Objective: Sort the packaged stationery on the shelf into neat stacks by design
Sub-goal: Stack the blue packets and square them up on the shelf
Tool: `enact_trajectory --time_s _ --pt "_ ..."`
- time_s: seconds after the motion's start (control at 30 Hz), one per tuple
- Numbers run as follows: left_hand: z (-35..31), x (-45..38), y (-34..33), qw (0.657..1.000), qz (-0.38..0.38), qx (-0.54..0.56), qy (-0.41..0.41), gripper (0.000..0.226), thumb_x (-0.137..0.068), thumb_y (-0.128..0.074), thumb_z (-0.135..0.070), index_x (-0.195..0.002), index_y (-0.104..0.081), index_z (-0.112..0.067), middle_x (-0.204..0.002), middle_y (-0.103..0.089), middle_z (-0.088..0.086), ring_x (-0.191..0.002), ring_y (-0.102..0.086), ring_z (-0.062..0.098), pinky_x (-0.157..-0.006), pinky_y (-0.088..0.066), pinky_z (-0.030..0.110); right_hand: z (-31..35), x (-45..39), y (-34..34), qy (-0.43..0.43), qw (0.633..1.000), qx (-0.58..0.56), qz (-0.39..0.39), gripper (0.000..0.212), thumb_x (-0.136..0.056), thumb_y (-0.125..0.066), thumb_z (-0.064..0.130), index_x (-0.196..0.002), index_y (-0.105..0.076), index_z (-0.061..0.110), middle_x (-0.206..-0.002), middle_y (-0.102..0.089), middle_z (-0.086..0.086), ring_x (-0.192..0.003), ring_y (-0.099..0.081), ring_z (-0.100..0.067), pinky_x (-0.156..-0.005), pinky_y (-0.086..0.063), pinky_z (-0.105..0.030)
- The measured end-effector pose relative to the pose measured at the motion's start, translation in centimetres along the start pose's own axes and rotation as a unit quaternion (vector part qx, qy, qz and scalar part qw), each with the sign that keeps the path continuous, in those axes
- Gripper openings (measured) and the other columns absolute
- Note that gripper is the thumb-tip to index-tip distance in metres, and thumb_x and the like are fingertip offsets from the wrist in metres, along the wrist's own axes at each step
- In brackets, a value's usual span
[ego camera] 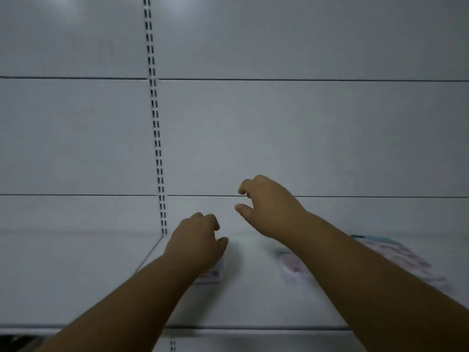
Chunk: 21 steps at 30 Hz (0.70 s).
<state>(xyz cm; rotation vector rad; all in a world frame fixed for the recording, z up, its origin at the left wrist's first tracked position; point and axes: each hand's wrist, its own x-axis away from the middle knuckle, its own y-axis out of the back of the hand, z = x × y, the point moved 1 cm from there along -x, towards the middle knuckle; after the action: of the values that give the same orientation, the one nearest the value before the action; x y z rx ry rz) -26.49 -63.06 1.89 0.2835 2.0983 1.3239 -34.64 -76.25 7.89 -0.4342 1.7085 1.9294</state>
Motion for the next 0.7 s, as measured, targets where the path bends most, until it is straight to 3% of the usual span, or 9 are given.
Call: enact_trajectory --time_s 0.17,0.37,0.53,0.63,0.7 --pt "7.1 0.1 1.0 0.996 0.030 0.039 0.074 0.052 -0.087 -0.062 -0.048 -0.127 -0.058 -0.015 -0.125 -0.059 0.006 -0.109 -0.059 0.022 -0.092 -0.049 0.032 6.0 -0.6 -4.0 -0.021 1.000 -0.016 0.009 0.036 -0.090 -0.057 0.039 -0.120 -0.057 0.021 -0.114 -0.057 -0.001 -0.100 -0.057 -0.020 -0.085 -0.050 -0.035" --pt "9.4 0.4 -0.3 0.973 0.171 0.135 0.078 0.039 -0.090 -0.056 -0.044 -0.100 -0.068 -0.008 -0.084 -0.065 0.005 -0.073 -0.059 0.017 -0.053 -0.039 0.023 7.7 1.0 -7.6 -0.125 0.989 0.027 0.071 0.039 -0.089 -0.058 0.042 -0.119 -0.056 0.017 -0.117 -0.057 -0.007 -0.101 -0.058 -0.024 -0.085 -0.048 -0.034" --pt "8.4 0.6 0.4 0.972 0.171 0.152 0.062 0.028 -0.089 -0.058 -0.026 -0.102 -0.065 -0.003 -0.104 -0.067 0.016 -0.093 -0.063 0.027 -0.065 -0.039 0.024 7.2 1.8 -9.6 -0.228 0.960 0.049 0.155 0.053 -0.094 -0.046 0.051 -0.120 -0.055 0.006 -0.123 -0.061 -0.015 -0.111 -0.057 -0.029 -0.088 -0.042 -0.032" --pt "7.7 0.9 0.6 0.964 0.170 0.193 0.073 0.018 -0.089 -0.060 -0.025 -0.084 -0.062 -0.008 -0.110 -0.069 0.020 -0.098 -0.066 0.030 -0.062 -0.038 0.025 7.3 1.9 -9.9 -0.262 0.954 0.002 0.146 0.051 -0.093 -0.049 0.049 -0.114 -0.058 0.003 -0.120 -0.062 -0.016 -0.110 -0.057 -0.028 -0.080 -0.037 -0.028" --pt "7.2 1.1 0.9 0.962 0.162 0.215 0.053 0.011 -0.095 -0.055 -0.022 -0.088 -0.058 -0.014 -0.119 -0.066 0.021 -0.101 -0.063 0.029 -0.068 -0.040 0.026 7.2 2.0 -10.0 -0.281 0.951 -0.036 0.124 0.042 -0.091 -0.056 0.045 -0.101 -0.060 0.005 -0.110 -0.063 -0.015 -0.106 -0.058 -0.029 -0.073 -0.032 -0.025"
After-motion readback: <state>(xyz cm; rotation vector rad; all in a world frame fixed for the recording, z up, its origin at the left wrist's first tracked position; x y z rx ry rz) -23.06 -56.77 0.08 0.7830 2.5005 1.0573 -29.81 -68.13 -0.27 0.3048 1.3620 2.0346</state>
